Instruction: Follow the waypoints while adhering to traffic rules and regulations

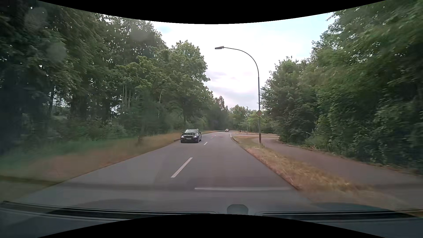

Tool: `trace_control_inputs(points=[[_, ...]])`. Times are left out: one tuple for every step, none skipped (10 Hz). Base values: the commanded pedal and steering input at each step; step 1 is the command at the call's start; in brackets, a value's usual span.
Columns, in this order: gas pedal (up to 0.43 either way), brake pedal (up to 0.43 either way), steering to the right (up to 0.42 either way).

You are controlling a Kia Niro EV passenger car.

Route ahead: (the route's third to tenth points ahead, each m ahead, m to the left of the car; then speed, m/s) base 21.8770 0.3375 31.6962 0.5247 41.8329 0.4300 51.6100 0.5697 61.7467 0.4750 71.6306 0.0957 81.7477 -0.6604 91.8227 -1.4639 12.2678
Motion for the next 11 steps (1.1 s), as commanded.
trace_control_inputs(points=[[0.15,0.0,0.0],[0.15,0.0,0.0],[0.15,0.0,0.0],[0.15,0.0,0.0],[0.15,0.0,0.0],[0.15,0.0,0.0],[0.15,0.0,0.0],[0.15,0.0,-0.001],[0.15,0.0,-0.001],[0.15,0.0,0.0],[0.15,0.0,-0.001]])
